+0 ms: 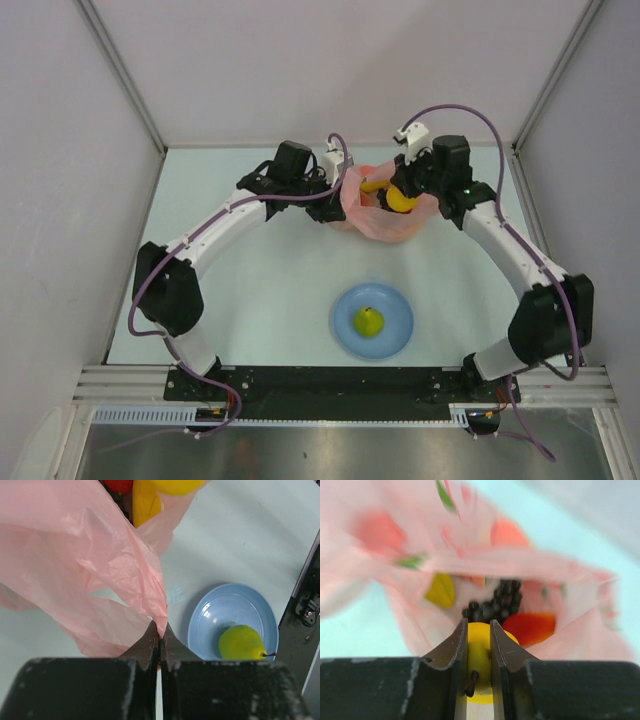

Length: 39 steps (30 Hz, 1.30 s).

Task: Take the fake fruits out of the plastic bag
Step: Take out the fake fruit from the plastic bag, then place the fake fruit on the plate.

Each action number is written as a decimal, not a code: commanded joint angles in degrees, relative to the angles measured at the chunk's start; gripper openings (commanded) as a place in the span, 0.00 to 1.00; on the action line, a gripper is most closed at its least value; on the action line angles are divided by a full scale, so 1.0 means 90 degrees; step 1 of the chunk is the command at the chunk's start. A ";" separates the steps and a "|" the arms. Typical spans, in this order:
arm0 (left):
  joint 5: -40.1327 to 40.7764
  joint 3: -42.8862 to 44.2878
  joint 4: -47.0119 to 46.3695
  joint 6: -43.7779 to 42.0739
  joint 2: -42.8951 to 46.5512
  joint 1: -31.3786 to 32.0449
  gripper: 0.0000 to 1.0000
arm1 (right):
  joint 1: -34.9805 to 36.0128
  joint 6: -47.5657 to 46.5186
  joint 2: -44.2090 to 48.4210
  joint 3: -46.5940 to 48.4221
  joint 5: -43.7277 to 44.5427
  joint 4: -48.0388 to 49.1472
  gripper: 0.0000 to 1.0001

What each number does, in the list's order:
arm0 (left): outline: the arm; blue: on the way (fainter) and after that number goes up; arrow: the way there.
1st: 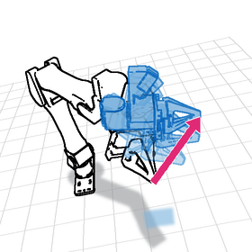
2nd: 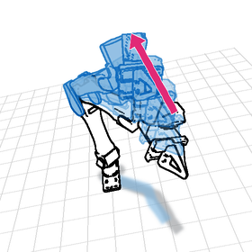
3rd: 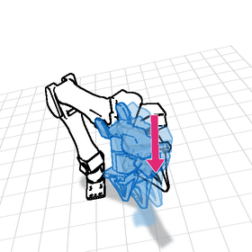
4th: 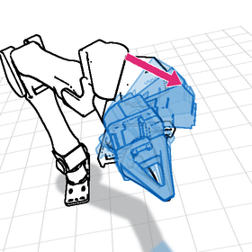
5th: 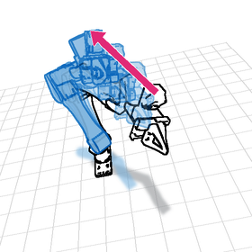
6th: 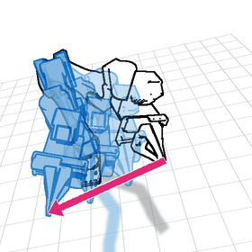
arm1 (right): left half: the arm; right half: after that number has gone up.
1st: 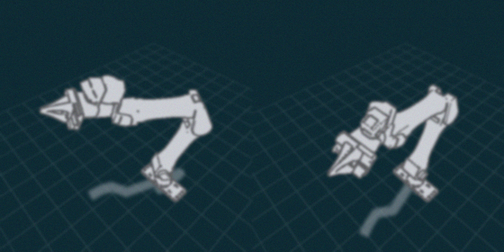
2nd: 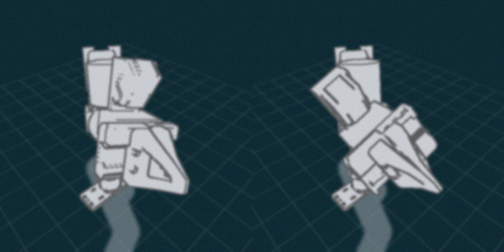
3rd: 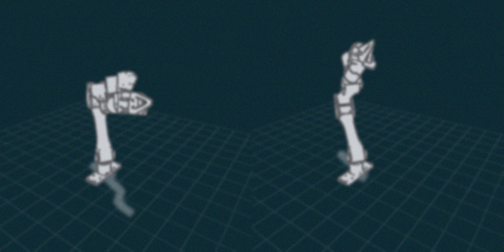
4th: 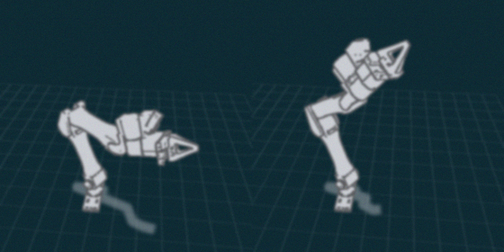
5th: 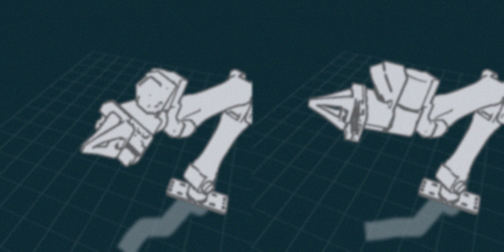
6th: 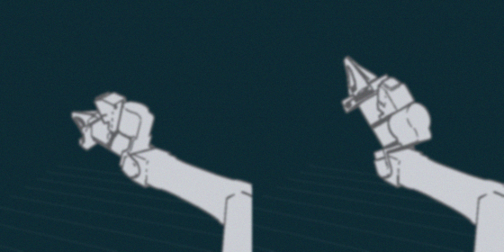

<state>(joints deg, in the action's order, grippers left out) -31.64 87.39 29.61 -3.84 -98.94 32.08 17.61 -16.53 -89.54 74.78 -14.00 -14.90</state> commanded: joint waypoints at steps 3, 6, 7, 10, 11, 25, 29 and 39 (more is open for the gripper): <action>0.0000 0.0094 -0.0252 0.0133 0.0241 -0.0009 0.00 | 0.0269 0.0392 0.1539 0.0138 -0.0544 0.0679 0.00; 0.0039 0.0153 -0.0243 0.0143 0.0221 -0.0009 0.00 | 0.0426 0.0421 0.2016 0.0051 -0.0602 0.0251 0.00; 0.0058 0.0191 -0.0243 0.0133 0.0221 0.0000 0.00 | 0.0514 0.0460 0.2145 -0.0047 -0.0612 0.0200 0.00; 0.0136 0.0269 -0.0233 0.0085 0.0212 0.0001 0.00 | 0.0767 0.0421 0.2653 -0.0700 -0.0700 0.0083 0.00; 0.0165 0.0299 -0.0223 0.0065 0.0212 0.0001 0.00 | 0.0836 0.0412 0.2779 -0.0924 -0.0671 0.0102 0.00; 0.0381 0.0114 -0.0116 -0.0121 0.0397 0.0030 0.00 | 0.2174 -0.0350 0.3689 -0.3963 -0.0925 0.0873 0.00; 0.0429 0.0007 -0.0077 -0.0179 0.0475 0.0030 0.00 | 0.2214 -0.0409 0.3396 -0.4353 -0.1032 0.1292 0.00; 0.0498 -0.0247 -0.0077 -0.0218 0.0641 0.0049 0.01 | 0.2760 -0.0155 0.2635 -0.4540 -0.1052 0.2250 0.00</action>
<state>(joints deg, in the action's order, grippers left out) -27.35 86.00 29.28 -4.60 -96.33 32.14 40.32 -19.05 -64.42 34.17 -22.39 -1.67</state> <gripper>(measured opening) 0.007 0.210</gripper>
